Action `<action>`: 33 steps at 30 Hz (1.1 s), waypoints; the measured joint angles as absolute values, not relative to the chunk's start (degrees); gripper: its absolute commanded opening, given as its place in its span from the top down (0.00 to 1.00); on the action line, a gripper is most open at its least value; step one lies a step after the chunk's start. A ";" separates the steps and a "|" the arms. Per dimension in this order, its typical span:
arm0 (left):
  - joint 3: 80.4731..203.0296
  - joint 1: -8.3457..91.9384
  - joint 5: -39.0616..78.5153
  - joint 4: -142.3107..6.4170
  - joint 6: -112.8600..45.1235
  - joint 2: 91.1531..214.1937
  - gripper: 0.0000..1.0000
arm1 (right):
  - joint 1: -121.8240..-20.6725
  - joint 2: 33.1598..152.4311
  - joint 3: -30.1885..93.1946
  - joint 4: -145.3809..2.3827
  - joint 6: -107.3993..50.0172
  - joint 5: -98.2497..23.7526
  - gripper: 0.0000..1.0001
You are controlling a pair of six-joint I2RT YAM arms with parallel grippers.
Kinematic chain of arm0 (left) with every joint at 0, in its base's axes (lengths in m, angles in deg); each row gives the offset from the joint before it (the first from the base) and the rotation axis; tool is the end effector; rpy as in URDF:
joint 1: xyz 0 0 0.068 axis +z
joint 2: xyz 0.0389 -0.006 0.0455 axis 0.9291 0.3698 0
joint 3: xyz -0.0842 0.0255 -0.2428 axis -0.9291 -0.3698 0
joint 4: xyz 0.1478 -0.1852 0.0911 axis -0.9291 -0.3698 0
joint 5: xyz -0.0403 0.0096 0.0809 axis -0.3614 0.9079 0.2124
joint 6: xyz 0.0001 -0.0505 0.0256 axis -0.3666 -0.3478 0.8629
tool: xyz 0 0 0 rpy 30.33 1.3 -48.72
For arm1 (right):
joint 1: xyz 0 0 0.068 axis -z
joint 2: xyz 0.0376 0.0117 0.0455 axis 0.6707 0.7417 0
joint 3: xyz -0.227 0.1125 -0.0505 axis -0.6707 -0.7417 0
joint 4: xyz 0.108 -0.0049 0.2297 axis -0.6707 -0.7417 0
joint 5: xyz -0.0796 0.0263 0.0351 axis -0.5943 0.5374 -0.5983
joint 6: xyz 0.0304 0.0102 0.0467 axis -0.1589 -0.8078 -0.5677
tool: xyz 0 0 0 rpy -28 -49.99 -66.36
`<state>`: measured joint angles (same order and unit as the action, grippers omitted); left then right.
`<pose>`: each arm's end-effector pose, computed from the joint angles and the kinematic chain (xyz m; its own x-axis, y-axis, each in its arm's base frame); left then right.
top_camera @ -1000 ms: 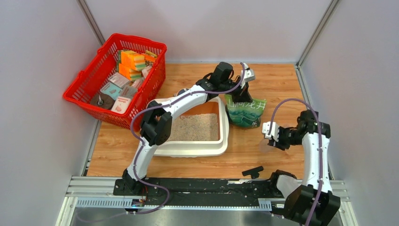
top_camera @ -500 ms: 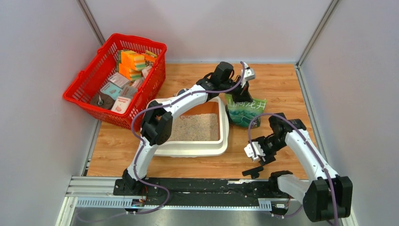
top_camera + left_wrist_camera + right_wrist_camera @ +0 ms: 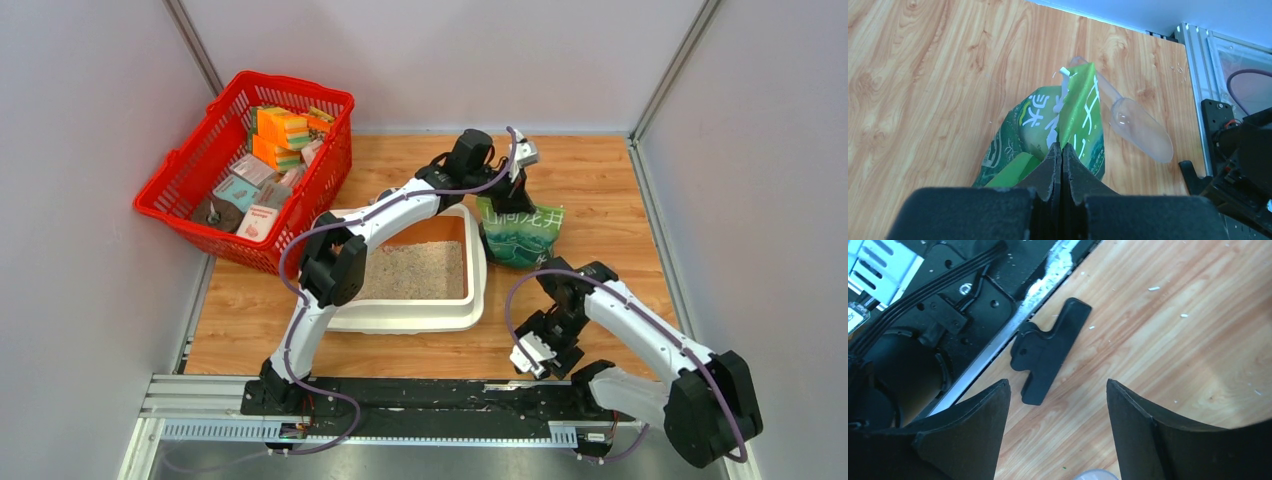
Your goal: Fill the litter box with clean litter
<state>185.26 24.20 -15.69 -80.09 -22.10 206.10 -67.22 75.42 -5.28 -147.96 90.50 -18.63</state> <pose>0.3506 -0.3777 0.2715 -0.2797 0.2744 -0.9200 0.9601 0.0768 -0.2689 0.1078 0.0699 0.1845 0.6126 -0.6288 -0.4789 -0.7061 -0.7077 0.0261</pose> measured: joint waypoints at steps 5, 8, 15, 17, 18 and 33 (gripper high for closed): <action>185.26 25.01 -15.71 -78.48 -23.79 206.63 1.00 | -73.17 74.85 -6.29 -148.11 90.94 -19.79 0.25; 185.26 25.25 -15.67 -77.82 -24.46 206.76 1.00 | -78.63 77.03 -6.42 -147.98 90.79 -19.92 0.24; 185.26 25.42 -15.69 -76.97 -26.06 206.96 1.00 | -83.00 75.61 -10.33 -144.40 87.40 -21.34 0.24; 185.26 25.53 -15.69 -76.62 -26.76 207.02 1.00 | -83.88 73.36 -12.58 -141.14 86.06 -22.19 0.27; 185.26 25.58 -15.69 -76.47 -27.06 207.06 1.00 | -84.27 72.47 -13.41 -139.98 85.41 -22.67 0.28; 185.26 26.01 -16.13 -75.11 -28.97 207.52 1.00 | -85.23 72.01 -14.57 -133.75 68.86 -32.68 0.45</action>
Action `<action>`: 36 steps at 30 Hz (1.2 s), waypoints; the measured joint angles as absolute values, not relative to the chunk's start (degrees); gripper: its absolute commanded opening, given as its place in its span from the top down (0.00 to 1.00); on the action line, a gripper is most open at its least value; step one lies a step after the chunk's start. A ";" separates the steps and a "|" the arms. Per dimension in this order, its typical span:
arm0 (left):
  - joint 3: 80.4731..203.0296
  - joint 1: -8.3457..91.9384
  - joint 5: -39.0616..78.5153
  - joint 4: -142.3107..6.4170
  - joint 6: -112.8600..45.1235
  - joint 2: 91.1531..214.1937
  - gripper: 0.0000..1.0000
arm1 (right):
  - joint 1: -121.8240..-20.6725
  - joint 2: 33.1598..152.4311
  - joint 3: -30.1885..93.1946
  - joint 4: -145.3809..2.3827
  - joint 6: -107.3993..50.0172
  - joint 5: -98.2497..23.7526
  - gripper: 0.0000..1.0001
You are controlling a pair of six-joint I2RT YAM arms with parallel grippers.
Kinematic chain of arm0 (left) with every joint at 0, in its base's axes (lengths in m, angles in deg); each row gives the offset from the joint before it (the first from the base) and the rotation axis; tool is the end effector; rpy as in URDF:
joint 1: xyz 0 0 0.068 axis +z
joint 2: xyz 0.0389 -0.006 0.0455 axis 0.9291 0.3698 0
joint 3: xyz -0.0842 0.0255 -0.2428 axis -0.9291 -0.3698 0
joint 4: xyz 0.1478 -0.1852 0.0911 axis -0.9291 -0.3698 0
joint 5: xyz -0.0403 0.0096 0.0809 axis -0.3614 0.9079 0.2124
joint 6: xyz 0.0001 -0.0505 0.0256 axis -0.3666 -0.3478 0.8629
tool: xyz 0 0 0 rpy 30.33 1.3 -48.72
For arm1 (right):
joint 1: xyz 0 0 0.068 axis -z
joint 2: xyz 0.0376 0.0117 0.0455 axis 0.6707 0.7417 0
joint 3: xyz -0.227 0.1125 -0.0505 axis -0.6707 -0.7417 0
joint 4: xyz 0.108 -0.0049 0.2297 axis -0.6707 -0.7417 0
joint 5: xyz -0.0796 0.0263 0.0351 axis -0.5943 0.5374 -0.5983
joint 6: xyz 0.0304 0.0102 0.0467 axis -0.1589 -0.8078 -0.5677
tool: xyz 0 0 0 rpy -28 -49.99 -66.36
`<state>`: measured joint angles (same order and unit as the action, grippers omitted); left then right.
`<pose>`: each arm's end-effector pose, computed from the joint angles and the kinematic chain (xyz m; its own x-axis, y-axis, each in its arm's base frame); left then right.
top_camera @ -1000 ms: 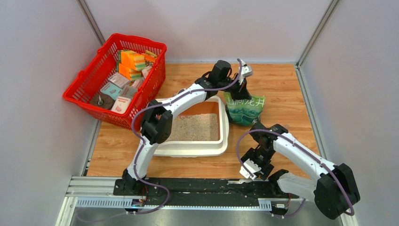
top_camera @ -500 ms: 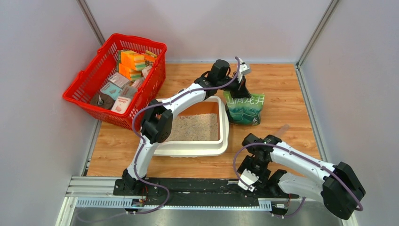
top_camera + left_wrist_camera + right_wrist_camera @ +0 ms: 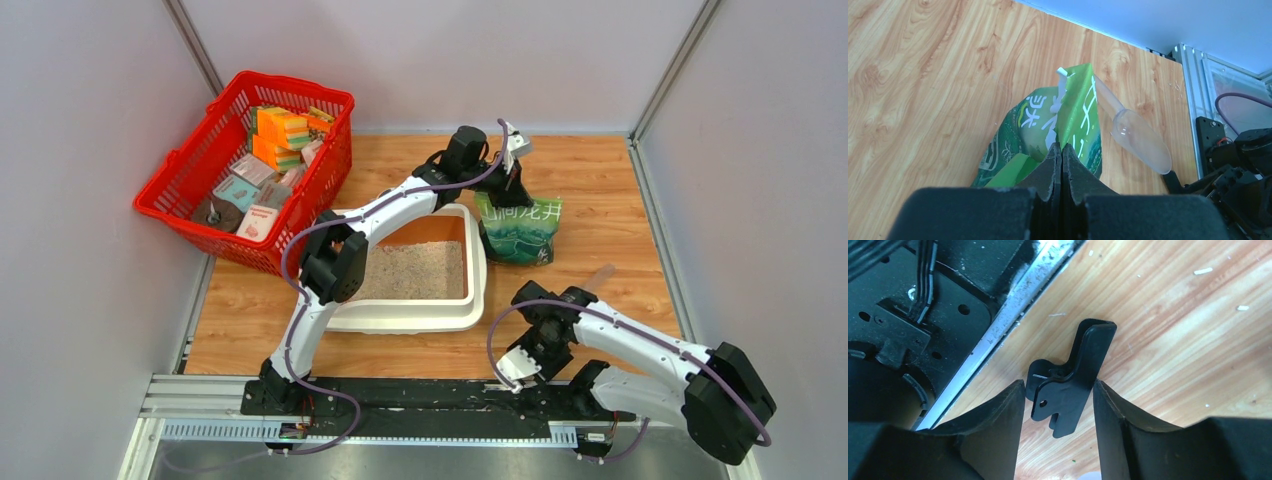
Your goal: Fill the litter box with clean litter
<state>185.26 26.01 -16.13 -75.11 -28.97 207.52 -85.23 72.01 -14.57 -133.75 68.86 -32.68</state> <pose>0.3674 -0.3713 0.2675 -0.3595 0.2142 -0.9082 0.9326 0.1157 -0.3419 0.0847 0.0908 0.1478 0.6676 -0.7138 -0.2118 -0.7202 -0.6912 0.0597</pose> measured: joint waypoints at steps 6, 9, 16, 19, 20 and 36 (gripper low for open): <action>185.26 26.06 -16.94 -75.18 -29.08 207.61 1.00 | -84.38 71.07 -11.86 -135.15 64.23 -32.75 0.34; 185.28 26.06 -17.07 -75.35 -29.08 207.61 1.00 | -82.90 70.48 -9.94 -136.25 62.92 -31.94 0.35; 185.83 26.04 -17.24 -75.61 -29.05 207.92 1.00 | -80.91 71.26 -8.93 -137.12 61.52 -30.80 0.37; 186.20 26.04 -17.24 -75.90 -29.05 208.11 1.00 | -80.84 71.29 -8.97 -137.01 61.52 -30.17 0.38; 186.24 26.04 -17.27 -75.98 -29.05 208.14 1.00 | -80.82 71.37 -9.08 -136.84 61.52 -30.02 0.39; 186.59 26.01 -17.38 -76.53 -29.03 208.24 1.00 | -80.82 74.91 -10.44 -134.10 59.31 -29.95 0.61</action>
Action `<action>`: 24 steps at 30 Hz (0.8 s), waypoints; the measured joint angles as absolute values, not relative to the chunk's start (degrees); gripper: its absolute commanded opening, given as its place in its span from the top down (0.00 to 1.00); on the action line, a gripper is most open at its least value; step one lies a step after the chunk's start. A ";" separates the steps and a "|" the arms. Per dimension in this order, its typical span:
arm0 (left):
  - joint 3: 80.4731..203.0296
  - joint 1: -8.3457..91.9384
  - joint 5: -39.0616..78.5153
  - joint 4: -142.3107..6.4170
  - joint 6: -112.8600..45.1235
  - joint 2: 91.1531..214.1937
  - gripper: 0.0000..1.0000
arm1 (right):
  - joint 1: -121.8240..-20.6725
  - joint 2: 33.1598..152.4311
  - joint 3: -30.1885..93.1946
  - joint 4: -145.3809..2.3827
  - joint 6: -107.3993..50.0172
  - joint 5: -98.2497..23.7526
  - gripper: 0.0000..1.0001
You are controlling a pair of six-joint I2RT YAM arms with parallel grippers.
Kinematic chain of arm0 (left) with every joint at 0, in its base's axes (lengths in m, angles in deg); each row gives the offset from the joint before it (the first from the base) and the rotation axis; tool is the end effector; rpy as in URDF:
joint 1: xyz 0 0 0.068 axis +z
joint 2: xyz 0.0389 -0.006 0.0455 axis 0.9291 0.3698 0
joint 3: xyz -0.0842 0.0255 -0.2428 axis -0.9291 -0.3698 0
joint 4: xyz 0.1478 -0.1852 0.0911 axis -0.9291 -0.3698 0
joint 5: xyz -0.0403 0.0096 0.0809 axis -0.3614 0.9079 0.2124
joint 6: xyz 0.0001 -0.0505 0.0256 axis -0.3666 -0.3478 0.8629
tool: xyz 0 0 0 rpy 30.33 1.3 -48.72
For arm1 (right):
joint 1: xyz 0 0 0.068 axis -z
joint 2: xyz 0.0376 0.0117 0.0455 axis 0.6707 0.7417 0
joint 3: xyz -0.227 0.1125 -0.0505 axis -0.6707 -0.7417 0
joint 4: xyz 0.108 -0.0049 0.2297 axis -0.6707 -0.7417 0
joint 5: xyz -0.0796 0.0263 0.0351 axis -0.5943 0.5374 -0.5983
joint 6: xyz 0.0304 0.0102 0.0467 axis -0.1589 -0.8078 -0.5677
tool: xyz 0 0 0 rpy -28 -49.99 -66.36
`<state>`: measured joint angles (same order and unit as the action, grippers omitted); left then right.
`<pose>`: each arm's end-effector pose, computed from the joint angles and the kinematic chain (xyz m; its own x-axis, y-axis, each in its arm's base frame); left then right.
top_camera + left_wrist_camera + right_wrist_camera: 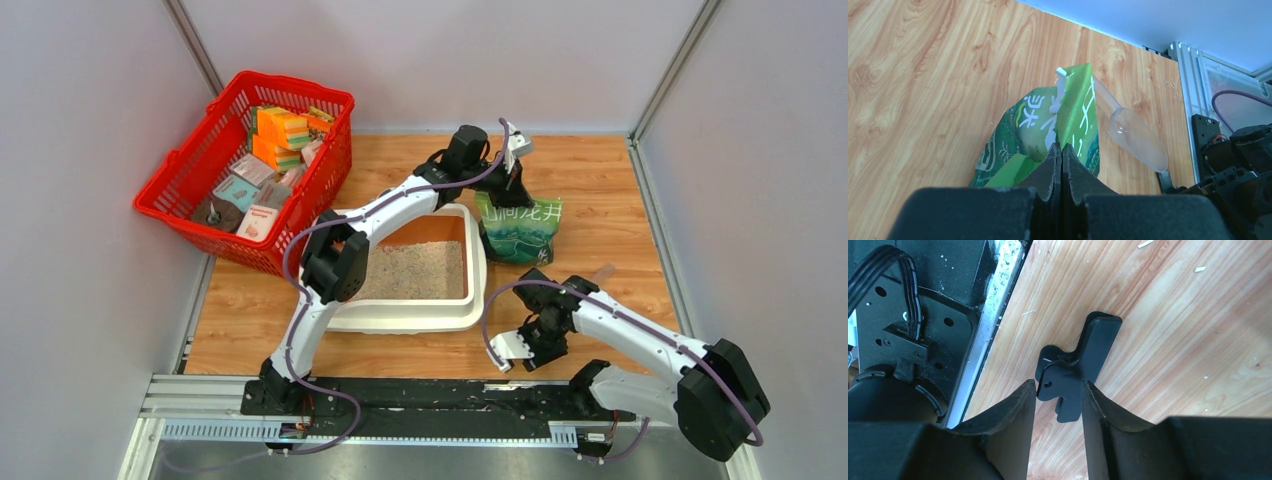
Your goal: Fill the litter box with clean litter
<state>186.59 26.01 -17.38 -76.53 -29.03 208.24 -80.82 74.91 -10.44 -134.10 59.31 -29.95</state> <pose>0.3679 -0.3726 0.2669 -0.3700 0.2251 -0.9013 0.9290 0.0982 -0.3568 0.1014 0.0944 0.1592 0.4681 -0.8484 -0.2472 -0.8615 -0.5004 0.0860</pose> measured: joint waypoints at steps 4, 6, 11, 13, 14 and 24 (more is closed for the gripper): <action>187.42 26.01 -17.55 -76.84 -29.05 208.77 1.00 | -80.82 73.14 -9.91 -134.80 58.02 -29.93 0.63; 187.49 26.01 -17.62 -76.92 -29.08 208.81 1.00 | -80.82 72.12 -9.59 -134.91 57.37 -29.93 0.64; 187.84 26.01 -17.94 -77.16 -29.08 208.99 1.00 | -80.82 69.69 -9.43 -134.52 55.11 -30.06 0.56; 187.84 26.01 -18.01 -77.16 -29.08 209.01 1.00 | -80.82 69.36 -9.43 -134.15 54.33 -30.15 0.45; 187.84 26.01 -18.01 -77.16 -29.08 209.01 1.00 | -80.82 69.32 -9.43 -133.99 54.02 -30.17 0.43; 188.15 26.01 -18.14 -77.47 -29.08 209.18 1.00 | -80.82 74.35 -9.74 -132.68 52.03 -30.04 0.54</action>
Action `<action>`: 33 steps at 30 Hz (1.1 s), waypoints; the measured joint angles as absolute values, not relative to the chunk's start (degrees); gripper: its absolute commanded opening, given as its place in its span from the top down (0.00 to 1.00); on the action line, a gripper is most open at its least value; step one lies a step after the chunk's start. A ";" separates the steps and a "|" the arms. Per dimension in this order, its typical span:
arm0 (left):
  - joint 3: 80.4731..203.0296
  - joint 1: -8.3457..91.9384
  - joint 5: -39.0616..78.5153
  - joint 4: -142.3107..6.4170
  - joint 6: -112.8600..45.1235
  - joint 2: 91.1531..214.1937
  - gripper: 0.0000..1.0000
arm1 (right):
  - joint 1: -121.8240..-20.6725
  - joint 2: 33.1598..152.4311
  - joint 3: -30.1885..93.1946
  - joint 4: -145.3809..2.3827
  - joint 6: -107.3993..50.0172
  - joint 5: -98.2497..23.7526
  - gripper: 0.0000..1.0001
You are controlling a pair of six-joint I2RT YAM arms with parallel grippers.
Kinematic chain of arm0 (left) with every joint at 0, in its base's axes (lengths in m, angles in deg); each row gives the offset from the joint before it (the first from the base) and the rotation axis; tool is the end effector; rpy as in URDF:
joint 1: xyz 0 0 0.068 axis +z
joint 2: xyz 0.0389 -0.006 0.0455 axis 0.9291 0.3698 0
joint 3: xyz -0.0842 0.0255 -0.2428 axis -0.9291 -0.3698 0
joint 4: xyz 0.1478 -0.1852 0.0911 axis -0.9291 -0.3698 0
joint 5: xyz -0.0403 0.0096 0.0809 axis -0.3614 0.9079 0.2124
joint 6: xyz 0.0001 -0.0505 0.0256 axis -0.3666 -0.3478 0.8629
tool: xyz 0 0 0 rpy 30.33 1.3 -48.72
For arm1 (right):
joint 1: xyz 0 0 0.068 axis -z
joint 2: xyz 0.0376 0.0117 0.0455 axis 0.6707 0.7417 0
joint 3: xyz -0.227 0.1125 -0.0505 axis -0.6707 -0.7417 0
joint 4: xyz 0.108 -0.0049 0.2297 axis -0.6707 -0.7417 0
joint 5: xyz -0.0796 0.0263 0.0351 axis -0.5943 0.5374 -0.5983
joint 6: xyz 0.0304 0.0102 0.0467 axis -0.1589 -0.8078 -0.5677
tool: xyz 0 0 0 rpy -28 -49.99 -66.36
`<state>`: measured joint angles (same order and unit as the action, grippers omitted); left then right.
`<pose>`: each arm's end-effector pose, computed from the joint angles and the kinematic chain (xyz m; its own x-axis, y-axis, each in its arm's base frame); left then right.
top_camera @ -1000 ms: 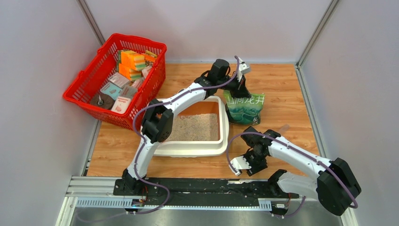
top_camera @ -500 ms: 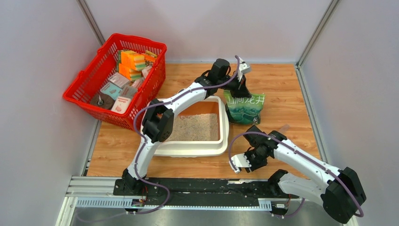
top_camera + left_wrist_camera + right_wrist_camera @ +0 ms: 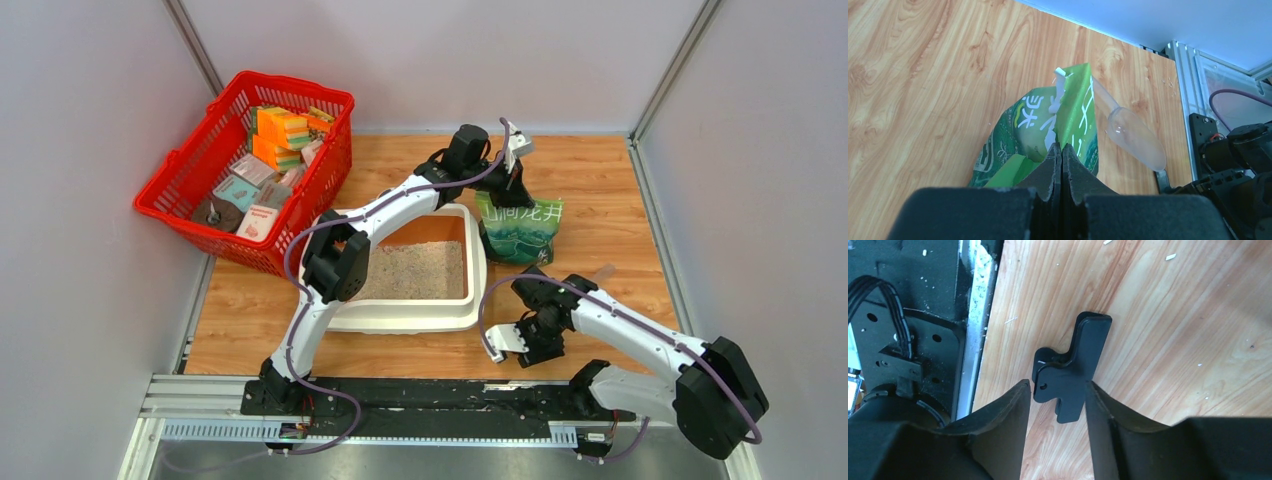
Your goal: Fill the litter box with clean litter
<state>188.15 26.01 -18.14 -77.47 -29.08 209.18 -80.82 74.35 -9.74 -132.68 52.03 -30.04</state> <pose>0.3695 -0.3746 0.2665 -0.3745 0.2299 -0.8983 0.9272 0.0870 -0.3643 0.1049 0.0971 0.1631 0.3642 -0.8982 -0.2461 -0.9174 -0.3915 0.0714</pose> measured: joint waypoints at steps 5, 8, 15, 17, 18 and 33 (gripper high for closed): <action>188.15 26.01 -18.23 -77.49 -29.08 209.18 1.00 | -80.80 75.85 -10.35 -130.50 50.81 -30.32 0.54; 188.15 26.01 -18.25 -77.47 -29.08 209.18 1.00 | -80.80 75.92 -10.66 -129.99 50.57 -30.45 0.51; 189.04 26.01 -18.45 -77.78 -29.25 209.73 1.00 | -80.82 74.85 -12.01 -129.75 50.33 -31.11 0.52; 189.33 26.01 -18.49 -77.97 -29.45 209.84 1.00 | -80.82 74.72 -12.08 -129.73 50.02 -31.20 0.60; 189.33 26.01 -18.49 -78.00 -29.47 209.84 1.00 | -80.82 74.74 -12.10 -129.69 49.80 -31.31 0.61; 189.11 25.82 -19.34 -79.55 -24.46 209.47 1.00 | -79.27 68.51 -3.44 -138.17 46.00 -31.26 1.00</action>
